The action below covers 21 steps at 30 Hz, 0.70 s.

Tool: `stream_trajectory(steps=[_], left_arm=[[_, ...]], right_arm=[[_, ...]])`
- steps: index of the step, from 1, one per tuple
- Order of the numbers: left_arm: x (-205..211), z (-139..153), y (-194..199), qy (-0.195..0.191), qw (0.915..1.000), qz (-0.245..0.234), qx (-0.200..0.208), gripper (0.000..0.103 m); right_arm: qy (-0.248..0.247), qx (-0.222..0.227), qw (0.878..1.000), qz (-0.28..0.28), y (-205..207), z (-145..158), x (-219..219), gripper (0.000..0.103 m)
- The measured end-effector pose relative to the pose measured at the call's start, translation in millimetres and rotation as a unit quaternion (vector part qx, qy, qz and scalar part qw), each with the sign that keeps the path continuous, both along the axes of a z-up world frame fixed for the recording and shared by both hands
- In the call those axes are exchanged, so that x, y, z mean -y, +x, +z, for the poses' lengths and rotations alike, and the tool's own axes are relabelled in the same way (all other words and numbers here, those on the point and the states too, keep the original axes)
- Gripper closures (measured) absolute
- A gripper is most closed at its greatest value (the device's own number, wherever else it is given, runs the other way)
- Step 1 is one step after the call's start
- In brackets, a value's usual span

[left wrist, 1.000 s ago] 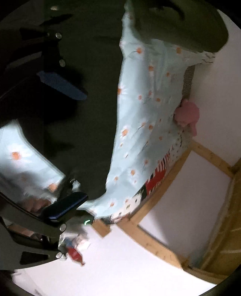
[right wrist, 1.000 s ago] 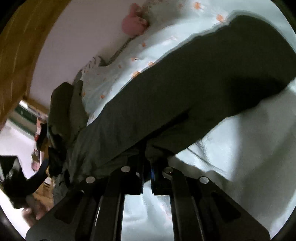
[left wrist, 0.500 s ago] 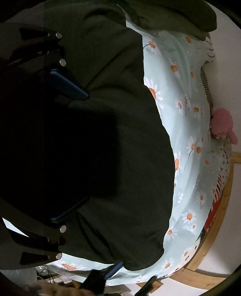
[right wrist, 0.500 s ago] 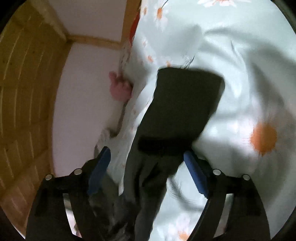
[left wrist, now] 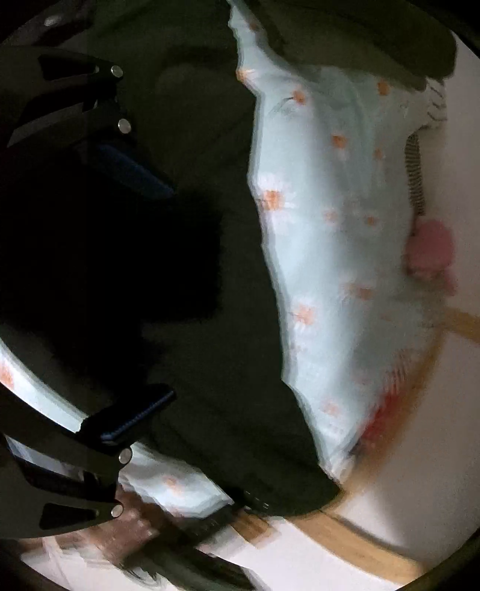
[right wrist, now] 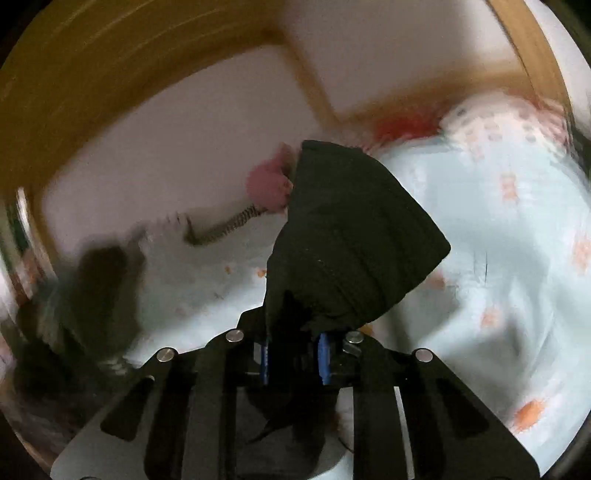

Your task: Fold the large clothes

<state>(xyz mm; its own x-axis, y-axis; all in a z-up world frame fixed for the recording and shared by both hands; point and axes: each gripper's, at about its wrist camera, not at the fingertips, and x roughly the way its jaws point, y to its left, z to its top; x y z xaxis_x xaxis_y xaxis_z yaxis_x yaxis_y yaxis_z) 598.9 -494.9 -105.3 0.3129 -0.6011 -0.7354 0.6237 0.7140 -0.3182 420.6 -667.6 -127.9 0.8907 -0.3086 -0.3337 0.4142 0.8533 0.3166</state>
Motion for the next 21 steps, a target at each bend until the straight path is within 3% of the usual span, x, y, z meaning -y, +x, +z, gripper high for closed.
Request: stream_trajectory(steps=[1, 3, 5, 6, 9, 10, 11, 13, 15, 18, 20, 21], left_arm=[[-3.8, 19.6, 4.1, -0.027, 0.9996, -0.003, -0.009, 0.005], [-6.1, 64.8, 4.7, -0.075, 0.9965, -0.031, -0.017, 0.005], [-5.1, 90.1, -2.7, -0.094, 0.9937, -0.058, -0.013, 0.005], [-4.5, 96.2, -5.7, -0.093, 0.9939, -0.059, -0.009, 0.005], [-8.8, 94.9, -9.8, -0.094, 0.9946, -0.037, -0.021, 0.005], [-15.1, 89.2, -8.7, -0.121, 0.9912, -0.027, -0.047, 0.005], [-21.0, 84.3, -7.2, -0.155, 0.9852, -0.021, -0.070, 0.005], [-37.1, 70.1, -3.1, -0.226, 0.9653, -0.004, -0.131, 0.005], [-46.6, 61.8, -0.1, -0.249, 0.9553, 0.022, -0.158, 0.005], [-50.5, 52.4, 3.2, -0.214, 0.9592, 0.035, -0.181, 0.005], [-50.4, 46.0, 5.5, -0.179, 0.9621, 0.031, -0.204, 0.005], [-55.0, 43.9, 6.5, -0.182, 0.9606, 0.037, -0.207, 0.013]], right_arm=[[-0.071, -0.019, 0.997, 0.009, 11.5, 4.7, -31.5, 0.084], [-0.159, -0.042, 0.986, 0.017, 22.6, 4.7, -74.0, 0.084], [-0.257, -0.053, 0.965, 0.019, 30.0, 2.1, -117.2, 0.084], [-0.306, -0.051, 0.950, 0.015, 31.7, 0.4, -139.0, 0.084], [-0.374, -0.046, 0.926, 0.004, 32.5, -1.5, -171.2, 0.085], [-0.390, -0.048, 0.919, 0.002, 32.4, -4.7, -177.5, 0.085], [-0.422, -0.052, 0.905, 0.001, 25.3, -13.2, -188.1, 0.085], [-0.465, -0.052, 0.884, 0.000, 23.8, -20.9, -202.5, 0.085], [-0.507, -0.042, 0.861, 0.007, 21.6, -27.2, -217.0, 0.085], [-0.566, -0.017, 0.824, 0.025, 12.4, -36.5, -238.6, 0.085], [-0.574, -0.016, 0.818, 0.034, 9.8, -39.8, -249.0, 0.085], [-0.571, -0.018, 0.820, 0.038, 11.5, -40.4, -251.9, 0.084]])
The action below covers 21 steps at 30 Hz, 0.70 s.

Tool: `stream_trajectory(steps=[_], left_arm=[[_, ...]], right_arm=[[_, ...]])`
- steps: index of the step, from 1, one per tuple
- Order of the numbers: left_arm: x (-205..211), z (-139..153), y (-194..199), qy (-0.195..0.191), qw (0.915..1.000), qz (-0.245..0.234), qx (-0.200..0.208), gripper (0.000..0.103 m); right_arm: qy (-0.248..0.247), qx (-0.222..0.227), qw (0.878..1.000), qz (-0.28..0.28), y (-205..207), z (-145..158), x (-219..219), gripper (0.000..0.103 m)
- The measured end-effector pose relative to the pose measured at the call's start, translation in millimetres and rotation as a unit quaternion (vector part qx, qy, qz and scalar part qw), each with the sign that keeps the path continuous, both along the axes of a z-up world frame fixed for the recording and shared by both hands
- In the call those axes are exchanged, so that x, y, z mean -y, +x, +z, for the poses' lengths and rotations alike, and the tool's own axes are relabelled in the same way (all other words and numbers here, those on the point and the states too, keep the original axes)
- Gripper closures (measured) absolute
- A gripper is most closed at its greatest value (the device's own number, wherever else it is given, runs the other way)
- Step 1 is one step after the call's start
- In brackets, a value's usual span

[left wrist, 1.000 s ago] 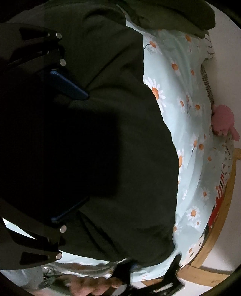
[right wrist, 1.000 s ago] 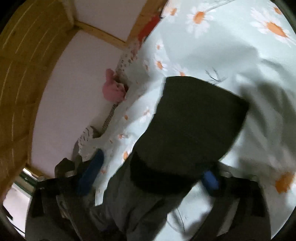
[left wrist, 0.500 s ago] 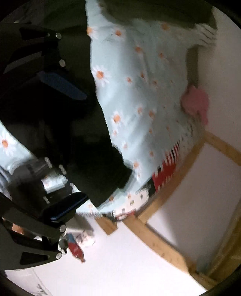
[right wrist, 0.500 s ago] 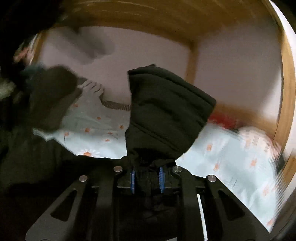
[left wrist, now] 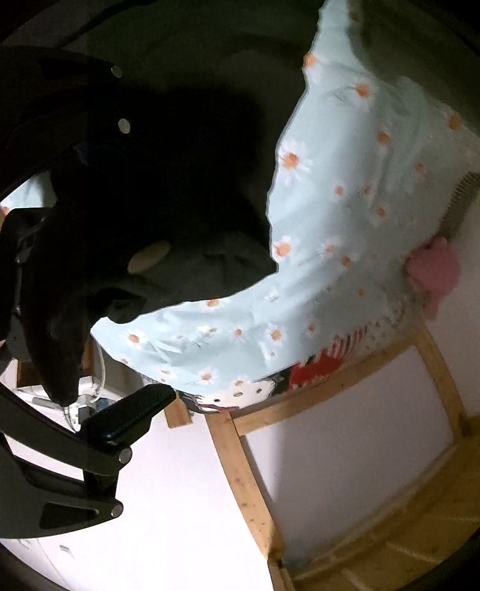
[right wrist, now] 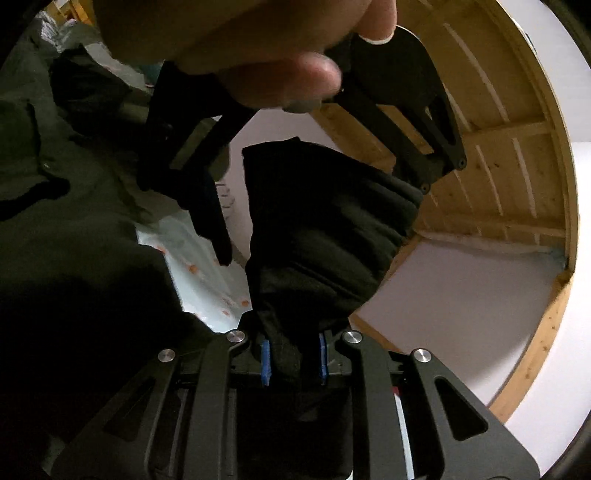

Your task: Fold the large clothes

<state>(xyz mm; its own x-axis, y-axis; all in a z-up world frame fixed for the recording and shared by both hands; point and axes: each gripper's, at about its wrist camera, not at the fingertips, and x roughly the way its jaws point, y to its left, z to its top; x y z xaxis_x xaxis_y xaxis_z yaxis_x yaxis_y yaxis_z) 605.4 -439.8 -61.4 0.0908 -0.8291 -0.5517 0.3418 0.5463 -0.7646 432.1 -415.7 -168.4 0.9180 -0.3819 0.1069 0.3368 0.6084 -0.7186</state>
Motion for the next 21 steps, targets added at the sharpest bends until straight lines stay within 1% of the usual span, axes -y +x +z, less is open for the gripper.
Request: stream_trajectory(steps=[1, 2, 3, 4, 5, 6, 7, 8, 10, 12, 13, 14, 15, 16, 17, 18, 19, 21], left_arm=[[-10.4, 0.1, 0.4, -0.001, 0.9998, 0.018, 0.004, 0.030], [-18.1, -1.3, 2.5, 0.002, 0.9996, 0.028, 0.002, 0.079], [-25.6, -4.0, 4.9, -0.003, 0.9993, 0.035, -0.008, 0.081], [-34.3, -7.6, 6.5, -0.016, 0.9990, 0.038, -0.017, 0.082], [-38.9, -7.8, 5.7, -0.014, 0.9991, 0.038, -0.013, 0.083], [-44.4, -7.0, 4.0, -0.008, 0.9992, 0.039, -0.003, 0.084], [-49.7, -6.1, 2.1, -0.004, 0.9991, 0.041, 0.003, 0.084], [-59.3, -5.4, 0.5, -0.007, 0.9990, 0.045, 0.006, 0.084], [-82.5, -0.2, -6.0, -0.024, 0.9986, 0.045, 0.014, 0.085], [-99.4, 8.9, -12.9, -0.042, 0.9982, 0.037, 0.021, 0.085], [-109.1, 14.9, -20.7, -0.049, 0.9978, 0.032, 0.029, 0.086], [-123.9, 26.6, -32.7, -0.049, 0.9973, 0.023, 0.050, 0.086], [-132.8, 32.3, -39.1, -0.043, 0.9968, 0.023, 0.063, 0.086], [-144.2, 40.2, -45.1, -0.035, 0.9960, 0.025, 0.078, 0.086], [-159.6, 47.4, -51.6, -0.026, 0.9949, 0.031, 0.092, 0.086], [-175.1, 52.5, -55.3, -0.017, 0.9938, 0.040, 0.102, 0.086], [-190.5, 55.7, -57.3, -0.010, 0.9926, 0.050, 0.110, 0.087], [-230.6, 63.9, -59.5, 0.006, 0.9879, 0.084, 0.130, 0.087]], right_arm=[[0.002, -0.001, 1.000, -0.001, 0.5, -0.9, 2.6, 0.084], [0.002, -0.002, 1.000, -0.001, -0.6, -0.6, 1.3, 0.082], [0.009, -0.002, 1.000, 0.002, -1.5, 2.1, 0.6, 0.080], [0.013, -0.002, 1.000, 0.008, -4.2, 4.9, -0.1, 0.071], [0.019, -0.003, 1.000, 0.014, -5.9, 7.3, -3.6, 0.047], [0.019, -0.004, 0.999, 0.030, -8.8, 7.9, -9.4, 0.028], [0.012, 0.004, 0.999, 0.039, -12.6, 7.0, -14.2, 0.004], [0.002, 0.014, 0.998, 0.054, -22.3, 8.4, -21.2, 0.004], [0.012, 0.003, 0.998, 0.063, -28.9, 12.5, -26.8, 0.004], [0.022, -0.025, 0.998, 0.061, -25.7, 9.3, -33.5, 0.004], [-0.009, -0.036, 0.999, 0.036, -17.8, 1.7, -41.1, 0.005], [-0.050, -0.030, 0.998, 0.008, -12.2, -5.2, -48.4, 0.014], [-0.066, -0.034, 0.997, 0.003, -10.3, -7.3, -53.0, 0.028], [-0.054, -0.050, 0.997, 0.015, -6.5, -3.8, -57.8, 0.066], [-0.025, -0.065, 0.997, 0.028, -2.1, 3.4, -63.4, 0.082], [-0.004, -0.076, 0.996, 0.044, 1.5, 11.7, -77.3, 0.084], [-0.006, -0.077, 0.996, 0.050, 3.4, 14.3, -89.7, 0.089], [0.001, -0.077, 0.994, 0.080, 6.9, 26.2, -132.8, 0.092]])
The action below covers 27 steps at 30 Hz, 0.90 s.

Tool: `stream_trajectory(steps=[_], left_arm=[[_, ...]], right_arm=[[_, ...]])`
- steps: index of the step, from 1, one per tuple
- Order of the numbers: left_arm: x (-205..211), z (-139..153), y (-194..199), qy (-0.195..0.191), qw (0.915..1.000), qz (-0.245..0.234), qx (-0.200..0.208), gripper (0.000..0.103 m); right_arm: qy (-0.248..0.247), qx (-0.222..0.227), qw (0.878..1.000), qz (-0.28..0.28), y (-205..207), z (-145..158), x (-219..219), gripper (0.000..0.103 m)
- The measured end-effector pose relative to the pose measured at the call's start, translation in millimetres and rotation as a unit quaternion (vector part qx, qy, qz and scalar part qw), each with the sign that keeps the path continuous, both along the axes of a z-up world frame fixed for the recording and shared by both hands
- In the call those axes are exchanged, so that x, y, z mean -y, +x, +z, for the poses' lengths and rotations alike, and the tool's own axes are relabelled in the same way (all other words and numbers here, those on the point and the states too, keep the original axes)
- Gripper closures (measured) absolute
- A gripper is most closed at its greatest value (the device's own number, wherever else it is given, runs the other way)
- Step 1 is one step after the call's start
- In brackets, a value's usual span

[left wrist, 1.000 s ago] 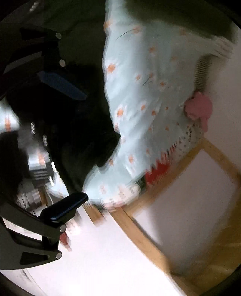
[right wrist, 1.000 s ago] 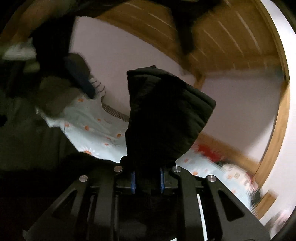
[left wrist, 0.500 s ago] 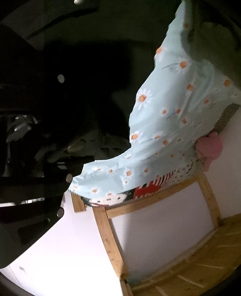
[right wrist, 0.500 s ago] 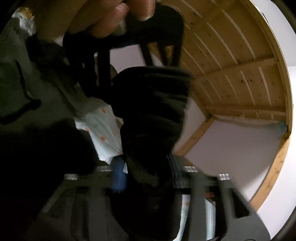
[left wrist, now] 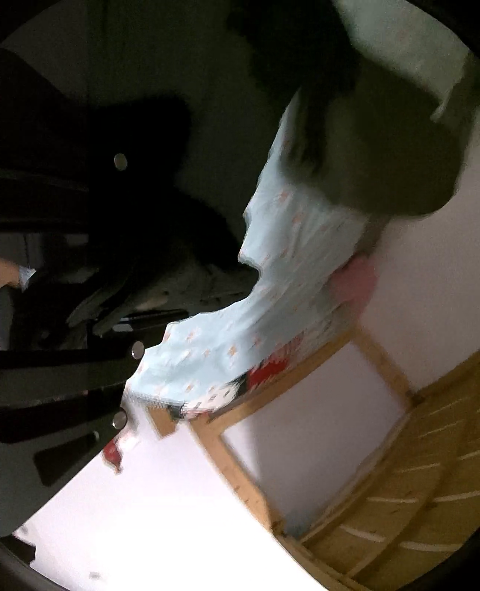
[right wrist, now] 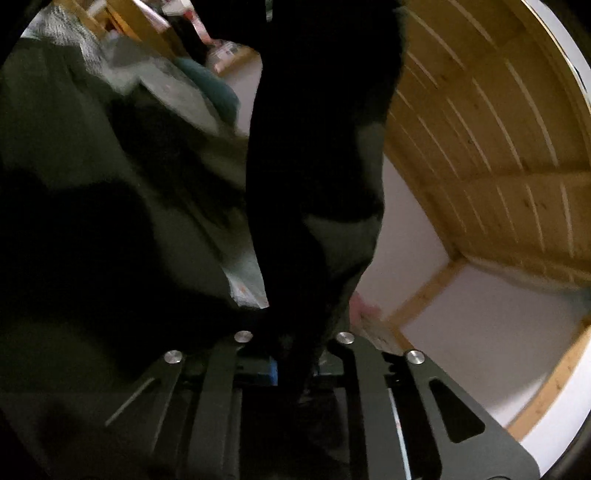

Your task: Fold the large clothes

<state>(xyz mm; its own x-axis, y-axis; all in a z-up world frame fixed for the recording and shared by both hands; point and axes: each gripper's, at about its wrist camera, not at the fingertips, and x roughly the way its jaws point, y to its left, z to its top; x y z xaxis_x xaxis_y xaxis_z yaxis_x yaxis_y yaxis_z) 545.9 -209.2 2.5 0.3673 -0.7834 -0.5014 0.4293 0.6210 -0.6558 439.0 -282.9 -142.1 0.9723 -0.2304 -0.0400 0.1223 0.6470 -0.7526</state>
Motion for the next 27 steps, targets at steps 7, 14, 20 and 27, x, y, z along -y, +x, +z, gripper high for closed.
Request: stream_trajectory(steps=[7, 14, 20, 27], left_arm=[[-136.5, 1.1, -2.1, 0.154, 0.9781, 0.132, 0.046, 0.086], [-211.4, -104.8, 17.7, 0.243, 0.9501, 0.191, -0.041, 0.070], [-238.4, -128.4, 28.7, 0.216, 0.9541, 0.205, -0.034, 0.050], [-259.9, -88.2, 8.1, 0.253, 0.9255, 0.281, 0.014, 0.018]], right_arm=[[-0.004, -0.030, 0.995, 0.090, 13.7, 5.6, -131.9, 0.094], [-0.018, -0.178, 0.977, 0.120, 28.2, -51.9, -203.2, 0.091], [0.145, -0.231, 0.929, 0.252, -4.7, 5.1, -157.2, 0.014], [0.404, -0.233, 0.880, 0.093, 85.3, 61.3, -32.3, 0.004]])
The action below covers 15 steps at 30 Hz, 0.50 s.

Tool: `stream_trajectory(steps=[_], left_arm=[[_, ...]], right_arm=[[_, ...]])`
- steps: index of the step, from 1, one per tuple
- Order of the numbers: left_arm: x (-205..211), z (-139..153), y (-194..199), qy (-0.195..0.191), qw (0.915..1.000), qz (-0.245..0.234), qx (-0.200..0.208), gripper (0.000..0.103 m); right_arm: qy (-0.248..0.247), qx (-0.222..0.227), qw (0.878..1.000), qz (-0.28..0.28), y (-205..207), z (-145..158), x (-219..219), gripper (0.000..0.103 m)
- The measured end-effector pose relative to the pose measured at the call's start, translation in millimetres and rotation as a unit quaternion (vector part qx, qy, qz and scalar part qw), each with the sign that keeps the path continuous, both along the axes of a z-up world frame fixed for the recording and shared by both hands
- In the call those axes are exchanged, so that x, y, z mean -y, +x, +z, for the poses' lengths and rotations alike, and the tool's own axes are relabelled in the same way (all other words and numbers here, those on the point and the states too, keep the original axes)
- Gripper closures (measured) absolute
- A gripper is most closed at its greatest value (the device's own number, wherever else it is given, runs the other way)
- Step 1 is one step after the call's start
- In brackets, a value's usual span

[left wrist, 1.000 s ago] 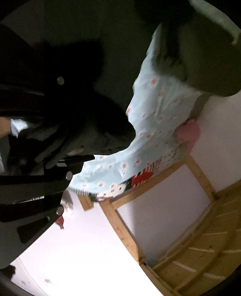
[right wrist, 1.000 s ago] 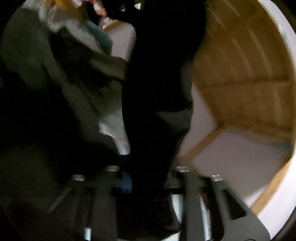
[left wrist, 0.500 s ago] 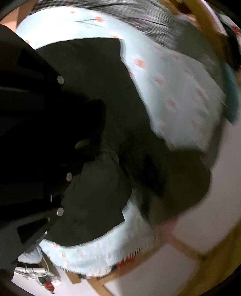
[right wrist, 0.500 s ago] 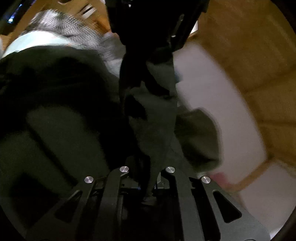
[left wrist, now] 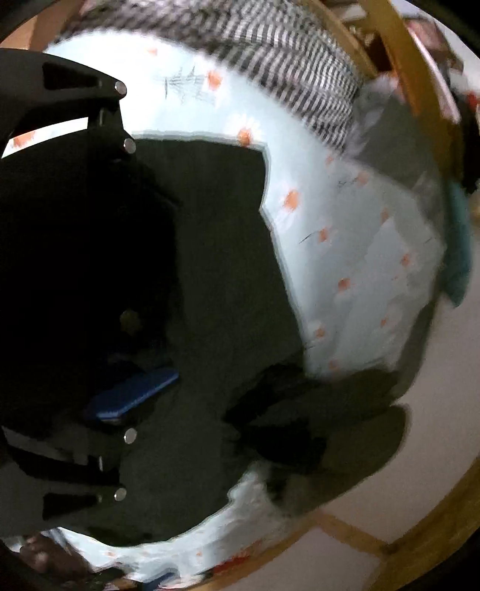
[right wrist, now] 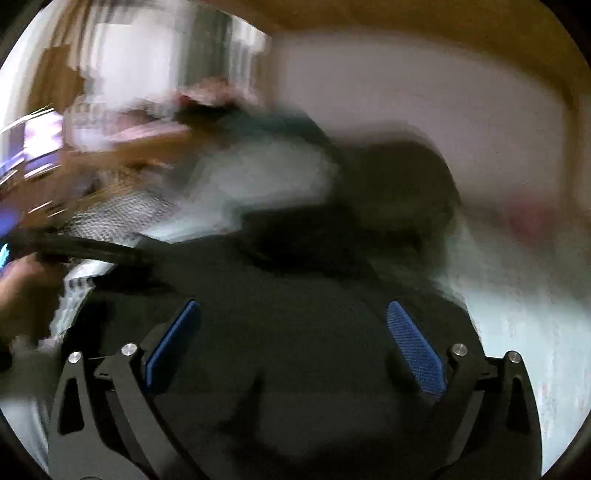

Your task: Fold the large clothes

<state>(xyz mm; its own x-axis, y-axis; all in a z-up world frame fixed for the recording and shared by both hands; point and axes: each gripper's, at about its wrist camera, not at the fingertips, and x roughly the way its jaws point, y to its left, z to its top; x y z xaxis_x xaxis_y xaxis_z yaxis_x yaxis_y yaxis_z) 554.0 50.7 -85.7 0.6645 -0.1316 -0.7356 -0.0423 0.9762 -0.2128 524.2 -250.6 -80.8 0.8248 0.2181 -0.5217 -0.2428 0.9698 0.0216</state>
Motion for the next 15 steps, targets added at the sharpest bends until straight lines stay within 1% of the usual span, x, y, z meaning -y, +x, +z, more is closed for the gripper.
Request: stream_trajectory(steps=[1, 2, 3, 4, 5, 6, 7, 8, 9, 10, 11, 12, 13, 14, 15], left_arm=[[-7.7, 11.5, -5.1, 0.001, 0.9997, 0.022, 0.009, 0.015], [-15.7, 24.1, -10.8, -0.007, 0.9989, 0.040, 0.021, 0.013], [-20.6, 34.5, -16.1, -0.021, 0.9979, 0.052, 0.032, 0.011], [-22.5, 48.7, -23.2, -0.046, 0.9961, 0.058, 0.048, 0.009], [-18.7, 55.3, -26.4, -0.057, 0.9956, 0.053, 0.053, 0.008], [-6.8, 62.3, -28.2, -0.060, 0.9959, 0.039, 0.055, 0.007], [6.5, 65.5, -26.3, -0.058, 0.9964, 0.026, 0.056, 0.007], [28.4, 65.0, -24.9, -0.049, 0.9970, 0.006, 0.059, 0.007], [49.3, 59.2, -22.1, -0.034, 0.9975, -0.010, 0.061, 0.007], [71.2, 47.9, -15.1, -0.006, 0.9982, -0.022, 0.056, 0.007], [89.6, 31.7, -2.6, 0.032, 0.9983, -0.026, 0.042, 0.006], [99.6, 15.7, 3.7, 0.063, 0.9975, -0.024, 0.022, 0.006], [107.3, -8.1, 19.0, 0.101, 0.9947, -0.010, -0.014, 0.006], [107.7, -34.1, 31.5, 0.119, 0.9919, 0.006, -0.044, 0.006], [102.4, -52.1, 33.7, 0.104, 0.9939, 0.012, -0.036, 0.005]], right_arm=[[0.012, -0.058, 0.998, -0.017, 29.9, -17.0, 14.2, 0.004], [0.019, -0.099, 0.995, -0.023, 49.9, -33.9, 21.0, 0.004], [0.009, -0.138, 0.990, -0.028, 65.9, -53.1, 19.0, 0.004], [-0.008, -0.152, 0.988, -0.031, 66.5, -70.1, 11.1, 0.003], [-0.038, -0.154, 0.987, -0.037, 69.3, -83.9, -4.0, 0.003], [-0.066, -0.142, 0.986, -0.049, 69.6, -91.9, -17.1, 0.003], [-0.069, -0.140, 0.986, -0.056, 70.3, -95.0, -23.6, 0.003], [-0.068, -0.141, 0.986, -0.059, 70.6, -97.0, -28.4, 0.003], [-0.068, -0.140, 0.986, -0.059, 71.2, -97.5, -32.2, 0.003], [-0.069, -0.139, 0.986, -0.058, 73.2, -99.0, -33.6, 0.003], [-0.063, -0.140, 0.987, -0.055, 71.7, -95.5, -33.4, 0.003], [-0.052, -0.141, 0.988, -0.046, 68.2, -90.2, -27.4, 0.003], [-0.041, -0.134, 0.989, -0.043, 63.2, -80.2, -19.7, 0.003], [-0.026, -0.114, 0.992, -0.048, 49.6, -68.3, -6.8, 0.003], [-0.018, -0.099, 0.993, -0.055, 32.7, -61.3, 6.8, 0.003]])
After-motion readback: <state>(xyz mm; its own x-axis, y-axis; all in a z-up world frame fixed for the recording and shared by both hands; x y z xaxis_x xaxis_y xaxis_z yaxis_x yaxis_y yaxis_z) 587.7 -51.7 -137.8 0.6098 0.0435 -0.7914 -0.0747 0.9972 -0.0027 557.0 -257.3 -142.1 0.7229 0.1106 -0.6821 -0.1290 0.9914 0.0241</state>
